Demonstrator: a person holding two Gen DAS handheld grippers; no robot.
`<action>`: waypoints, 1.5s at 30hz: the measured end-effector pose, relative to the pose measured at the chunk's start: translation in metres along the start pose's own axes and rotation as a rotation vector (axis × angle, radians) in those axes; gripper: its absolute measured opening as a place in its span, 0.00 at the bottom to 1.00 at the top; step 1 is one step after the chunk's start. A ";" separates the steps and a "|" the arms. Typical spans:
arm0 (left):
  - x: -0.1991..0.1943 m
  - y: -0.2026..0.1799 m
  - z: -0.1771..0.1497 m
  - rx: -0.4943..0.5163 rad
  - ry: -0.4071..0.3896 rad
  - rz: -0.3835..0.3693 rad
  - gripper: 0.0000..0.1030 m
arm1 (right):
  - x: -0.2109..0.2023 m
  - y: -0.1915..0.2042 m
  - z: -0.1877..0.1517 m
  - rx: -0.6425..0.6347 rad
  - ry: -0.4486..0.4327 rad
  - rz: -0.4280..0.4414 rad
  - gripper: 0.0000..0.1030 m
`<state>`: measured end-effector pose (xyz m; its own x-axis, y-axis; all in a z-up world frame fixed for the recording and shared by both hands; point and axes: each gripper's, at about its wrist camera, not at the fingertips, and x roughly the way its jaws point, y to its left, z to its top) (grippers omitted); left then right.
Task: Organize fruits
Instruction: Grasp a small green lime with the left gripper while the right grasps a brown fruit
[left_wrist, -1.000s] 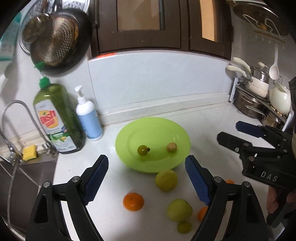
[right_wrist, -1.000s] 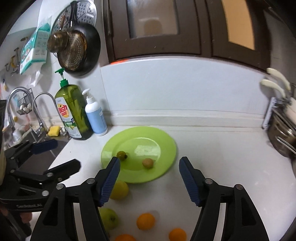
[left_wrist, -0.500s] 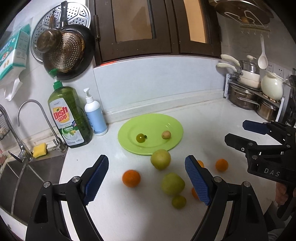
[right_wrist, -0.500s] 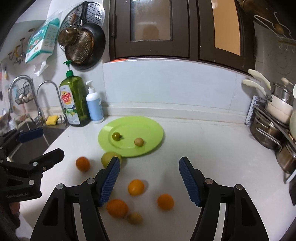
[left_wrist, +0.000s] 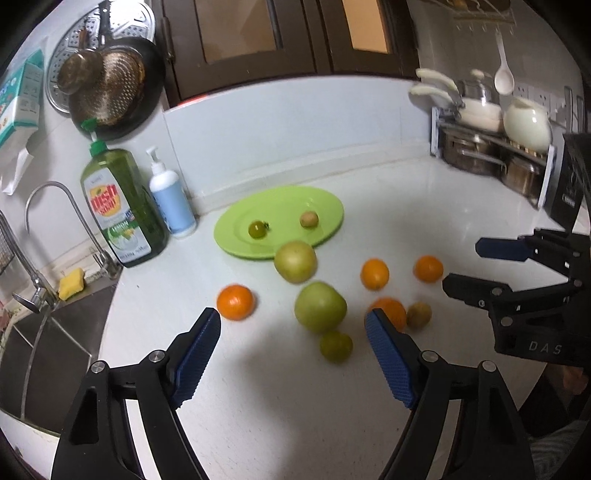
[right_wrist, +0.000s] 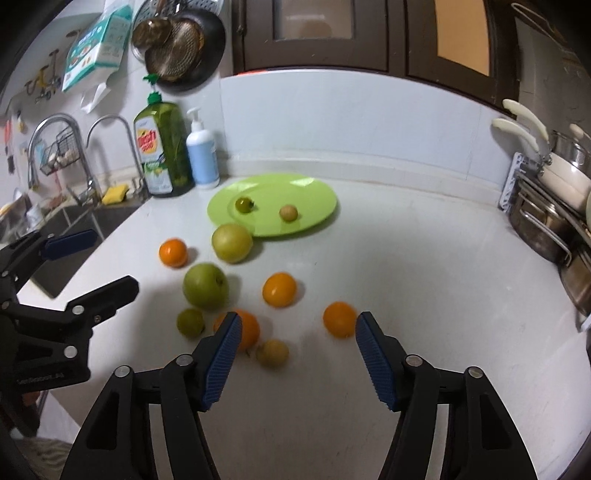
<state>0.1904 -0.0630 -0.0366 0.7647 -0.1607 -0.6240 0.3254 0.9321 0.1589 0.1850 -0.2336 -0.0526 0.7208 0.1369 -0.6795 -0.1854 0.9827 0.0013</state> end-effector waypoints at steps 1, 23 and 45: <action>0.002 -0.002 -0.003 0.004 0.004 -0.002 0.76 | 0.002 0.000 -0.002 -0.005 0.009 0.009 0.58; 0.055 -0.016 -0.025 -0.030 0.129 -0.117 0.46 | 0.050 0.008 -0.021 -0.023 0.139 0.112 0.40; 0.074 -0.016 -0.024 -0.047 0.171 -0.169 0.29 | 0.060 0.007 -0.017 -0.011 0.156 0.116 0.29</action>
<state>0.2282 -0.0814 -0.1038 0.5948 -0.2625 -0.7598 0.4115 0.9114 0.0073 0.2153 -0.2206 -0.1058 0.5819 0.2275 -0.7808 -0.2690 0.9599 0.0792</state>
